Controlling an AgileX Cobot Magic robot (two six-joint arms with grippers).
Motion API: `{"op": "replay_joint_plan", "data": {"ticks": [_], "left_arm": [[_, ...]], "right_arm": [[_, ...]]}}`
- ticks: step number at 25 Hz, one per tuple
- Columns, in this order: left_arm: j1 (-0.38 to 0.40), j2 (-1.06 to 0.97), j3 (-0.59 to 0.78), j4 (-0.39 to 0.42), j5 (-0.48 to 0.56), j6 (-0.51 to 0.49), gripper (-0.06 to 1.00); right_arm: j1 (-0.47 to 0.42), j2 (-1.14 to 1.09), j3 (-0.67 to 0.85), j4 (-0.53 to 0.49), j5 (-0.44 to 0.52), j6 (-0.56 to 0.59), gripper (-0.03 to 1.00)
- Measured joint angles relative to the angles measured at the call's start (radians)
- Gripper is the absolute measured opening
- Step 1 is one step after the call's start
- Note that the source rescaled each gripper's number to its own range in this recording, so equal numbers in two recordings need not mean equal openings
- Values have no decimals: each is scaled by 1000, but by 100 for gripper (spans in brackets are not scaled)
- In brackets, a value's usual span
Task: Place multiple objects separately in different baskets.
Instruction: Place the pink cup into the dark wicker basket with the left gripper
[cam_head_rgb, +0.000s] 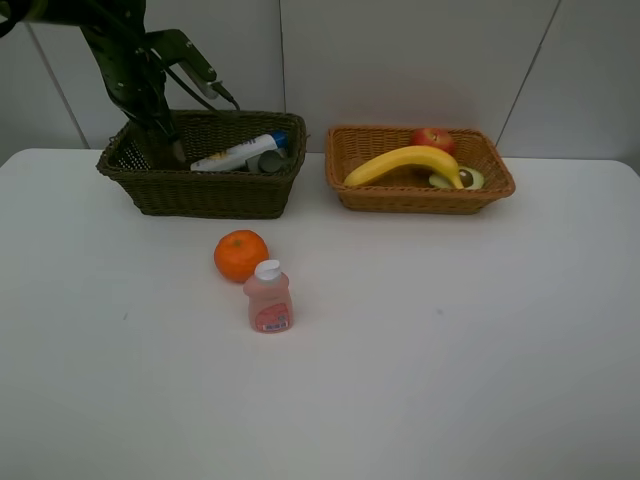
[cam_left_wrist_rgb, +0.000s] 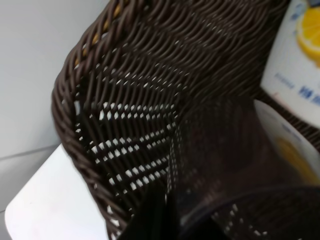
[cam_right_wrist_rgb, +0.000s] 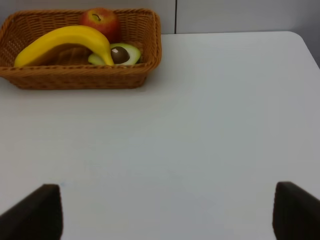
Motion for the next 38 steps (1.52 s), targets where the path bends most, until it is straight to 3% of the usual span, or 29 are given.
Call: {"op": "replay_joint_plan", "data": {"ticks": [15, 17, 23, 25, 29, 38], "left_arm": [[19, 7, 0, 4, -7, 3, 3], [19, 7, 0, 4, -8, 3, 12], [19, 7, 0, 4, -19, 13, 82], [19, 7, 0, 4, -19, 33, 94], [19, 7, 0, 3, -13, 48, 99], [19, 6, 0, -11, 8, 51, 100]], "right_arm": [[0, 0, 0, 0, 0, 0, 81], [0, 0, 0, 0, 0, 0, 81], [0, 0, 0, 0, 0, 0, 81], [0, 0, 0, 0, 0, 0, 81], [0, 0, 0, 0, 0, 0, 81], [0, 0, 0, 0, 0, 0, 81]]}}
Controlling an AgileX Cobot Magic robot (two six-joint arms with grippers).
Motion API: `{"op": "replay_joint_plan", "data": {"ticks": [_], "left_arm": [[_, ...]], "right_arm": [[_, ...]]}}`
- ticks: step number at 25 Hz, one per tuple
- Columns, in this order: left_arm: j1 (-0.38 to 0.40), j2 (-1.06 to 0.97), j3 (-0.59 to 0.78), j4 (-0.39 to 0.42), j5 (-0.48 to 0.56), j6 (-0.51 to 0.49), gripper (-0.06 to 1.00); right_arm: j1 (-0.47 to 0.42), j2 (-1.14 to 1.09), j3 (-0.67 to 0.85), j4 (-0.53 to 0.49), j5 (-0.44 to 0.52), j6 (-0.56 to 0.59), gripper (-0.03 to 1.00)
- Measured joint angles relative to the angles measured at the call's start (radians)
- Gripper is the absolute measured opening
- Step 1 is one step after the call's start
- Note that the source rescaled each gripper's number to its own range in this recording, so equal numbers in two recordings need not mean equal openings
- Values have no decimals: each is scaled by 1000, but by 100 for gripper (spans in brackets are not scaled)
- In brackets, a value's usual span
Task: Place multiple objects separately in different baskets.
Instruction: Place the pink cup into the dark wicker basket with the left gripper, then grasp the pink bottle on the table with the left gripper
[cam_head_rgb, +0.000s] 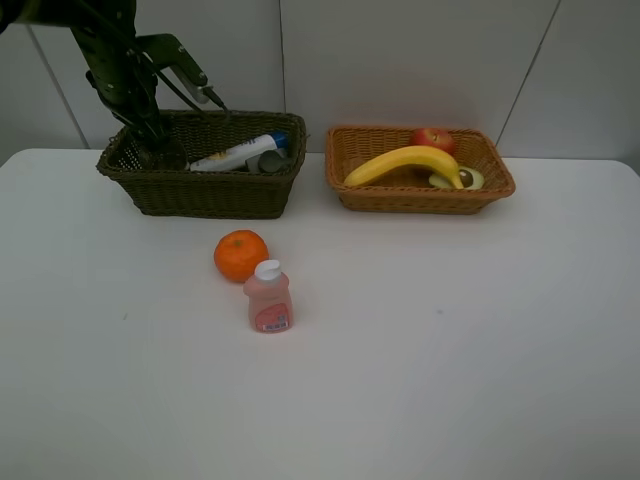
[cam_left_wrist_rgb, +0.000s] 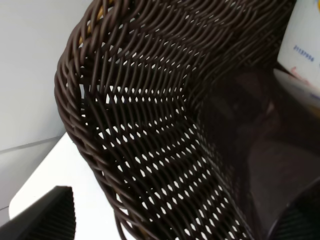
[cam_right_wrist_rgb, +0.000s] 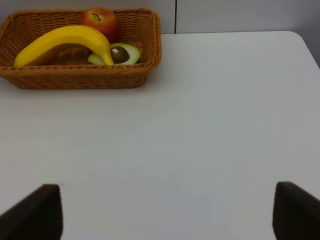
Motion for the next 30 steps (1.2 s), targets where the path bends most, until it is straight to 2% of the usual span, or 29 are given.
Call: {"op": "replay_joint_plan", "data": {"ticks": [7, 13, 21, 30], "left_arm": [[0, -49, 0, -39, 17, 1, 100], [-12, -113, 0, -60, 92, 1, 100], [-85, -191, -1, -95, 214, 1, 100], [-191, -247, -1, -201, 345, 1, 100]], "right_arm": [[0, 0, 0, 0, 0, 0, 81], [0, 0, 0, 0, 0, 0, 81], [0, 0, 0, 0, 0, 0, 81], [0, 0, 0, 0, 0, 0, 81]]}}
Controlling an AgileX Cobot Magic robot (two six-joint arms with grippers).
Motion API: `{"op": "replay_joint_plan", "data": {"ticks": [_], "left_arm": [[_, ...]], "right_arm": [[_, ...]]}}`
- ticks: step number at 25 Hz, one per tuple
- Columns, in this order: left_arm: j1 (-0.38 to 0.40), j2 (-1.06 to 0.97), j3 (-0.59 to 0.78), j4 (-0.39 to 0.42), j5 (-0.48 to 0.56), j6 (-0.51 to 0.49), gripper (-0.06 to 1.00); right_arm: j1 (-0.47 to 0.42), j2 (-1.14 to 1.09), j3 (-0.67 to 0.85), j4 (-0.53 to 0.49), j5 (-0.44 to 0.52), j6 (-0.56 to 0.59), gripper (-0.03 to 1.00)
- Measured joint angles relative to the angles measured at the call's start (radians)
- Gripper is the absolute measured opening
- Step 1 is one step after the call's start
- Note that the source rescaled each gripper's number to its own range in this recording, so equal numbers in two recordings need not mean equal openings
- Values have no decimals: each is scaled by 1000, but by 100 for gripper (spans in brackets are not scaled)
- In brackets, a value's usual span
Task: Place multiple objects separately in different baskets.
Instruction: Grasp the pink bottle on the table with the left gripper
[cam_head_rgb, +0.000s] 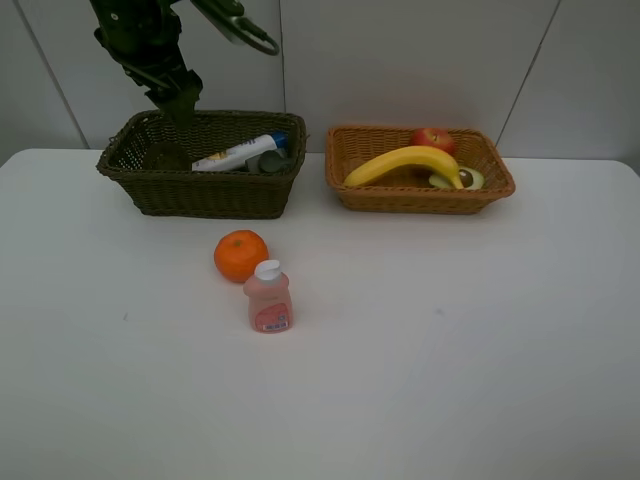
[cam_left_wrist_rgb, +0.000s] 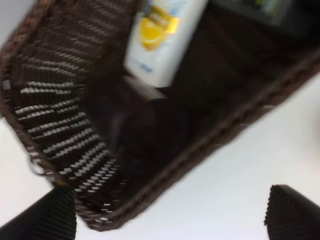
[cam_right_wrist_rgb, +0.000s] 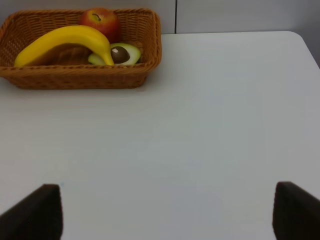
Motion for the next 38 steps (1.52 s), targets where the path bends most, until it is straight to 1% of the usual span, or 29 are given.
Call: {"op": "replay_joint_plan", "data": {"ticks": [6, 13, 18, 20, 23, 28, 33, 38], "left_arm": [[-83, -30, 0, -60, 79, 0, 100], [-182, -47, -1, -134, 84, 1, 100], [-237, -47, -1, -198, 84, 11, 100], [-255, -48, 4, -209, 83, 12, 100], [-267, -48, 45, -221, 83, 12, 100], [-268, -48, 163, -271, 84, 19, 100], [-313, -48, 227, -283, 84, 35, 100], [-346, -48, 290, -272, 79, 46, 100]], "right_arm": [[0, 0, 0, -1, 0, 0, 81], [0, 0, 0, -1, 0, 0, 81], [0, 0, 0, -1, 0, 0, 81], [0, 0, 0, -1, 0, 0, 81], [0, 0, 0, 0, 0, 0, 81], [0, 0, 0, 0, 0, 0, 81], [0, 0, 0, 0, 0, 0, 81], [0, 0, 0, 0, 0, 0, 81]]}}
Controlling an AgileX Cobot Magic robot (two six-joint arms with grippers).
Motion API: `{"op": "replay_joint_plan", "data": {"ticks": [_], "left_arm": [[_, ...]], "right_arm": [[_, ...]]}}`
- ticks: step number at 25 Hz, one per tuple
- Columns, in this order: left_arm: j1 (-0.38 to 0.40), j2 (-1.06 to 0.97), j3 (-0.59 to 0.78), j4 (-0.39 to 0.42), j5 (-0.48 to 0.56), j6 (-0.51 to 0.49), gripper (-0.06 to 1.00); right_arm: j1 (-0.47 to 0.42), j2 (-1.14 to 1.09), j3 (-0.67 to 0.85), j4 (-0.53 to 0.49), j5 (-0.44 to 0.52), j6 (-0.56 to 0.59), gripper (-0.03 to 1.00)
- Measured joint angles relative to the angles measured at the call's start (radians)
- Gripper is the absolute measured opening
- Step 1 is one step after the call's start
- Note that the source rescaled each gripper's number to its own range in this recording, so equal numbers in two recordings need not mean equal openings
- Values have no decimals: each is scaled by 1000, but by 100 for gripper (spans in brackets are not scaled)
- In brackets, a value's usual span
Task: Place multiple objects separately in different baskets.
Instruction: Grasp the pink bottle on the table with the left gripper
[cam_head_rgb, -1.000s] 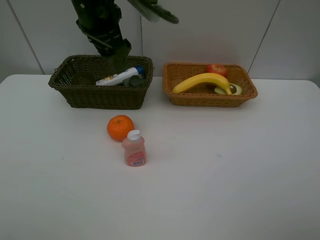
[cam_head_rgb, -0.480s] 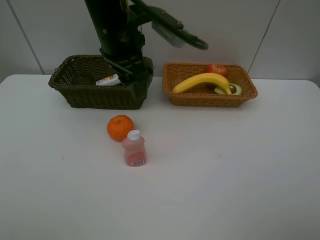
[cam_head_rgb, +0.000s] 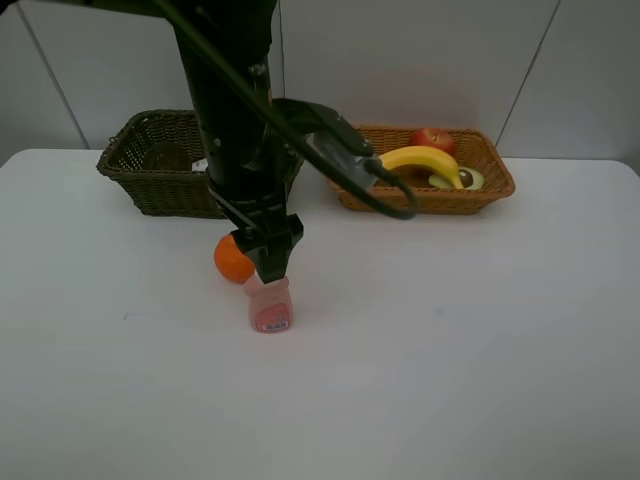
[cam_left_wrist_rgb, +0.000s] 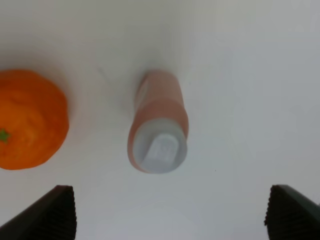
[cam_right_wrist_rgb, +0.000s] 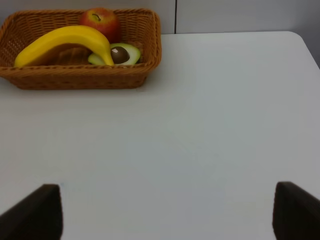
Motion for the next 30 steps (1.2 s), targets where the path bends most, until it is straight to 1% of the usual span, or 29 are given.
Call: {"op": "replay_joint_plan", "data": {"ticks": [3, 7, 12, 14, 22, 30], "left_arm": [[-2, 2, 39, 21, -35, 15, 100], [-2, 27, 79, 26, -97, 56, 100], [-2, 53, 121, 28, -210, 115, 100], [-2, 70, 123, 28, -239, 123, 100], [-2, 128, 125, 28, -293, 132, 100], [-2, 156, 125, 28, -294, 132, 100]], "right_arm": [[0, 0, 0, 0, 0, 0, 81], [0, 0, 0, 0, 0, 0, 81], [0, 0, 0, 0, 0, 0, 81], [0, 0, 0, 0, 0, 0, 81], [0, 0, 0, 0, 0, 0, 81], [0, 0, 0, 0, 0, 0, 81]]}}
